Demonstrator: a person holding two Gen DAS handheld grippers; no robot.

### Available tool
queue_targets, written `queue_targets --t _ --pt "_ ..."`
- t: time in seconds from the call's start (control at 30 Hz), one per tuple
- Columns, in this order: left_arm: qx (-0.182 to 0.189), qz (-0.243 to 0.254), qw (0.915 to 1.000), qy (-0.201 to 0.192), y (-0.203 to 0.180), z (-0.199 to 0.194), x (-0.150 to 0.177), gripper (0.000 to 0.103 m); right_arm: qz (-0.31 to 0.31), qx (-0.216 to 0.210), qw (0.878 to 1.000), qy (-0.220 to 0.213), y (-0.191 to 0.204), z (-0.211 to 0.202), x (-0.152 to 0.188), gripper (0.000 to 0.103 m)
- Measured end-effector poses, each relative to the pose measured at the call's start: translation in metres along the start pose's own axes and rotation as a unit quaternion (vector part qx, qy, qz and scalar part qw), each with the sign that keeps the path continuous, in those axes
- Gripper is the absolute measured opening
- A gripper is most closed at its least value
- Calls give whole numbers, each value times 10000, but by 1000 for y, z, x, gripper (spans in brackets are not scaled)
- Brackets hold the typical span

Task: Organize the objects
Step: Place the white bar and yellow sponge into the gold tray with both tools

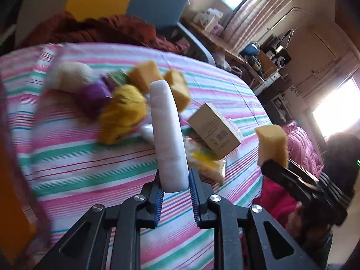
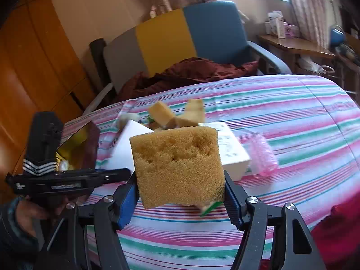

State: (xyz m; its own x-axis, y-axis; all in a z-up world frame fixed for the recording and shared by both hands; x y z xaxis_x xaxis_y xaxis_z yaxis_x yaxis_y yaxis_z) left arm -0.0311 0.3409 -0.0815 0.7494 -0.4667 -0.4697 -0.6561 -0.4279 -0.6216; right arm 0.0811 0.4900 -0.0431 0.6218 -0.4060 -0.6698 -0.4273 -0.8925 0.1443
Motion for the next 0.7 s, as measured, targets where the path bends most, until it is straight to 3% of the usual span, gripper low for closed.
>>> queue_targets --t 0.17,0.3,0.53,0.7 --pt "-344 -191 9977 -556 30 -67 3 21 -190 -188 9996 96 25 2 6 68" --pt "-702 -507 9904 -1074 67 -125 8 21 -540 -361 9977 202 61 2 11 68" --pt "-1444 -1046 9666 -1843 137 -222 30 21 -938 -1021 9899 300 151 6 13 68" --pt "-2082 -1230 9528 -1834 188 -256 44 21 -1426 -1496 9774 434 233 14 19 68"
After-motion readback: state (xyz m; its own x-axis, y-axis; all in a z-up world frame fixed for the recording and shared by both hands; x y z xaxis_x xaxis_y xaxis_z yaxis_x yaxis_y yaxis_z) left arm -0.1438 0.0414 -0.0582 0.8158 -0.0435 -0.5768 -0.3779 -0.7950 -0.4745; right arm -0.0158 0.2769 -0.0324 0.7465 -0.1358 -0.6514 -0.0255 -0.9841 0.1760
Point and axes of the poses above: each gripper's, at about its wrist camera, not at the fingertips, and z roughly the way its jaws point, y to its left, x to its underside, the point moved 6 cm from there along z, roughly the way its jaws point, and after that the axes turned 13 degrees about x, right-handed, at the moved point
